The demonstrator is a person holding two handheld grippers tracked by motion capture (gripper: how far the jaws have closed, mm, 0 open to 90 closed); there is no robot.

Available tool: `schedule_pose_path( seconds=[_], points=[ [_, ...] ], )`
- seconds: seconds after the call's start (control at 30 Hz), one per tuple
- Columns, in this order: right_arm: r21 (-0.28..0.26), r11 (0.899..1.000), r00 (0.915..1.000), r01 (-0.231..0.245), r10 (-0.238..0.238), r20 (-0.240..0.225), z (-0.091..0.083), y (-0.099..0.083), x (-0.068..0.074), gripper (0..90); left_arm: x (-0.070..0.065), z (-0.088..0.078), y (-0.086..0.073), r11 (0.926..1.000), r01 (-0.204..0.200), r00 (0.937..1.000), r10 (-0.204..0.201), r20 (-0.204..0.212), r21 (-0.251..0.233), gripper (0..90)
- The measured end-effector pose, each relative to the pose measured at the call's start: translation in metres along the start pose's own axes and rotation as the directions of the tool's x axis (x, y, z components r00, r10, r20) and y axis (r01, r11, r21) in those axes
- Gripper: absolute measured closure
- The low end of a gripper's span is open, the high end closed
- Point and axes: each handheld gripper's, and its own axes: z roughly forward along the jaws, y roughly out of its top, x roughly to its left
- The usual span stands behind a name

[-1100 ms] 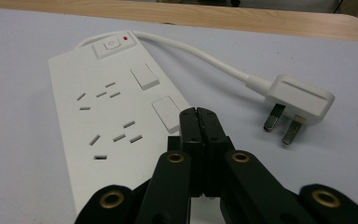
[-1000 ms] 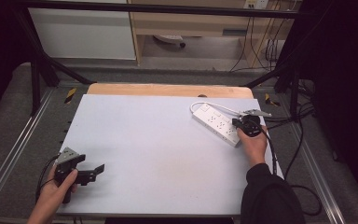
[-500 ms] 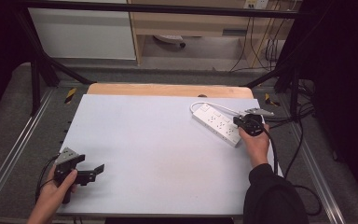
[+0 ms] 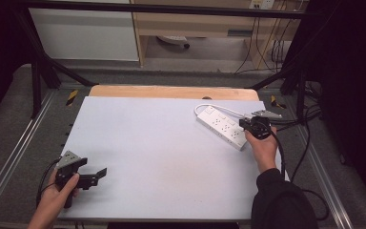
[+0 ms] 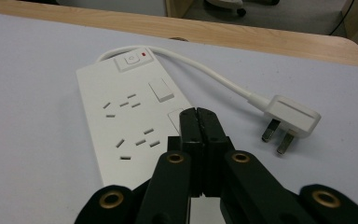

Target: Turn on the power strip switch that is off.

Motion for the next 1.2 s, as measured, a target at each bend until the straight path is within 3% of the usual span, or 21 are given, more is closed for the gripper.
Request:
schedule_pose_path(
  seconds=[0.67, 1.2],
  points=[
    [-0.010, 1.000, 0.9995, -0.002, 0.002, -0.031, -0.007, 0.003, 0.004, 88.8, -0.001, 0.001, 0.000, 1.0000, -0.004, 1.0000, 0.004, 0.005, 0.003, 6.4],
    [-0.013, 1.000, 0.9985, -0.025, 0.025, -0.049, -0.014, 0.007, 0.004, 71.5, -0.001, 0.001, 0.000, 1.0000, -0.003, 1.0000, 0.003, 0.005, 0.004, 6.4]
  ],
)
